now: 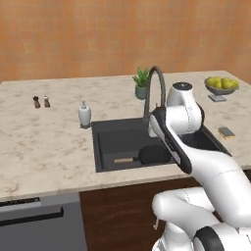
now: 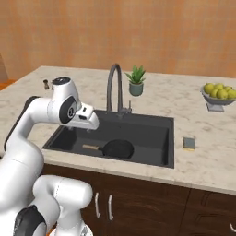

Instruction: Pick the pan and sponge and place them into the sink. Then turn on the water.

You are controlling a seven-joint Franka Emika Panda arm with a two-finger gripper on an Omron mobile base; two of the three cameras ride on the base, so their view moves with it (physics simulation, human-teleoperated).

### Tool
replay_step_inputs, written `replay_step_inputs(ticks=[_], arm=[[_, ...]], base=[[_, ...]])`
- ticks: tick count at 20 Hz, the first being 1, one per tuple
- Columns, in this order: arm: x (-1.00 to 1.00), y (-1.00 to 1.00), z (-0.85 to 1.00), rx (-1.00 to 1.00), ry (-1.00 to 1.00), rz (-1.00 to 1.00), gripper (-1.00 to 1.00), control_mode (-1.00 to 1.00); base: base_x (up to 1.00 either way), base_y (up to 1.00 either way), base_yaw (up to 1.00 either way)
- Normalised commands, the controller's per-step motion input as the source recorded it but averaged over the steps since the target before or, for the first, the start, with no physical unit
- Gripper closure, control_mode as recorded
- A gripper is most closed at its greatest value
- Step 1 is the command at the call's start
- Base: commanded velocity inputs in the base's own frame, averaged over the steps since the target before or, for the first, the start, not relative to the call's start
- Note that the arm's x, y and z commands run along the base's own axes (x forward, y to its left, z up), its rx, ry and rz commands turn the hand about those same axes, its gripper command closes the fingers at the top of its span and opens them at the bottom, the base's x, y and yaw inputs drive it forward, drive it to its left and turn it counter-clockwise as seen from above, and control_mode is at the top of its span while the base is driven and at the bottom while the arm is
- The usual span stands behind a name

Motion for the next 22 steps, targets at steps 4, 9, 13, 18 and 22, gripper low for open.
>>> replay_step_inputs(ticks=[4,9,13,18,22], arm=[[0.0,0.0,0.0,0.0,0.0,0.0,-1.0,1.0],[0.0,0.0,0.0,0.0,0.0,0.0,-1.0,1.0],[0.0,0.0,0.0,0.0,0.0,0.0,-1.0,1.0],[0.0,0.0,0.0,0.0,0.0,0.0,-1.0,1.0],[0.1,-0.34,-0.04,0.0,0.07,-0.04,-1.0,-1.0]], base=[[-0.38,-0.65,-0.02],[0.87,-0.64,-0.04],[0.8,-0.28,-0.02],[0.24,-0.14,-0.01],[0.03,-0.05,-0.01]])
